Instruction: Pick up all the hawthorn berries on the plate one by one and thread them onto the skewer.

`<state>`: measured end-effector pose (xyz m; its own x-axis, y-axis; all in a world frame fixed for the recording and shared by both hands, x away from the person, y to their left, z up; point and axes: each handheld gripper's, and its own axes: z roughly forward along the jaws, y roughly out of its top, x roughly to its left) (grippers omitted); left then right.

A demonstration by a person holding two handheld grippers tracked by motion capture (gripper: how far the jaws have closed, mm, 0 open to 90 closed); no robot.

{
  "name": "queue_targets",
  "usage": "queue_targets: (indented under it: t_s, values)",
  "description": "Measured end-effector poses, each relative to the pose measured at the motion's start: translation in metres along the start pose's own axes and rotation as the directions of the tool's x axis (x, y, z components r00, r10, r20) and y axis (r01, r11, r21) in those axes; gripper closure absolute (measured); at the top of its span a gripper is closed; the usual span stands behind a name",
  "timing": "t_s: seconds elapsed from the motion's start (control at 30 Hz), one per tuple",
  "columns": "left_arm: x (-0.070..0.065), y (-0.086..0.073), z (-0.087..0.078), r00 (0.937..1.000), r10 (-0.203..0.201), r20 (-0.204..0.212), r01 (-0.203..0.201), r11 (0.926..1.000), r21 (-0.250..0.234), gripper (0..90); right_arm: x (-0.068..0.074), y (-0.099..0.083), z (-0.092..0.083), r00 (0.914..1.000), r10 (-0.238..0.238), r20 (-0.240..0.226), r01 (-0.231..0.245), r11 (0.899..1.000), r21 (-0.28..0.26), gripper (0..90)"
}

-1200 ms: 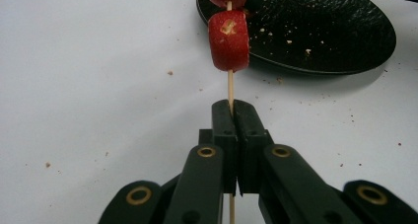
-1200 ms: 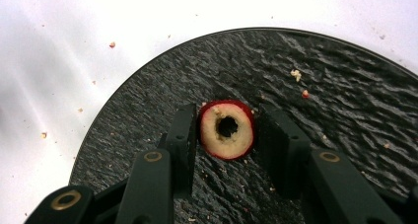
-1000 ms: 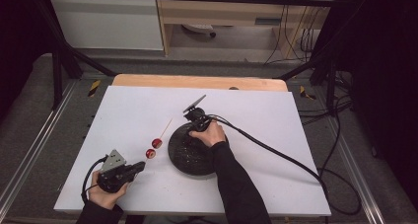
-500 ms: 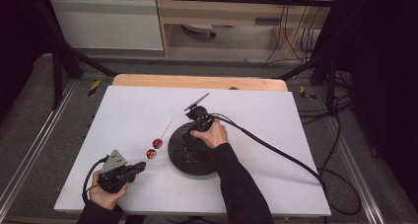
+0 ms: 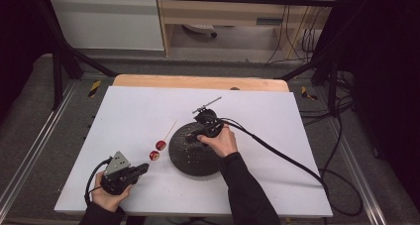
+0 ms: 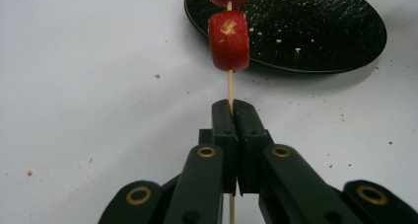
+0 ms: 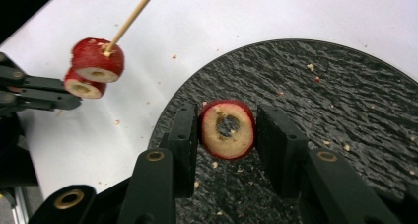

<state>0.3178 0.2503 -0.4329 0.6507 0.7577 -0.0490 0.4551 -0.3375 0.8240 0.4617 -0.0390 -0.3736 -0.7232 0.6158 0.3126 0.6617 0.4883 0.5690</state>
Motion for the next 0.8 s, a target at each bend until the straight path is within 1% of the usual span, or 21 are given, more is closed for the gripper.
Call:
queue_targets:
  t_s: [0.17,0.33,0.4,0.5,0.57,0.7,0.8]
  values:
    - [-0.002,0.0,0.001,1.0,0.004,0.002,-0.004,1.0,0.0,88.3,-0.002,-0.01,-0.009,0.9997,0.015,-0.017,-0.016,0.998,-0.062,62.0]
    - [-0.006,0.001,0.002,0.9999,0.009,0.008,-0.009,1.0,-0.002,88.3,-0.004,-0.023,-0.016,0.9986,0.036,-0.038,-0.041,0.991,-0.124,62.1]
    - [-0.007,0.001,0.003,0.9999,0.012,0.011,-0.012,0.9999,-0.003,88.3,-0.005,-0.028,-0.019,0.9981,0.043,-0.045,-0.049,0.987,-0.154,62.1]
    - [-0.008,0.002,0.004,0.9998,0.012,0.014,-0.012,0.9999,-0.006,88.3,-0.007,-0.035,-0.023,0.996,0.063,-0.062,-0.075,0.976,-0.205,62.1]
    - [-0.009,0.002,0.004,0.9998,0.011,0.014,-0.011,0.9999,-0.008,88.3,-0.008,-0.039,-0.027,0.9942,0.077,-0.076,-0.093,0.966,-0.239,62.1]
    - [-0.011,0.003,0.005,0.9998,0.011,0.017,-0.011,0.9999,-0.01,88.3,-0.01,-0.047,-0.032,0.9891,0.105,-0.103,-0.132,0.943,-0.305,62.2]
    - [-0.014,0.003,0.006,0.9998,0.01,0.019,-0.01,0.9998,-0.014,88.3,-0.011,-0.053,-0.034,0.9842,0.125,-0.125,-0.162,0.924,-0.348,62.2]
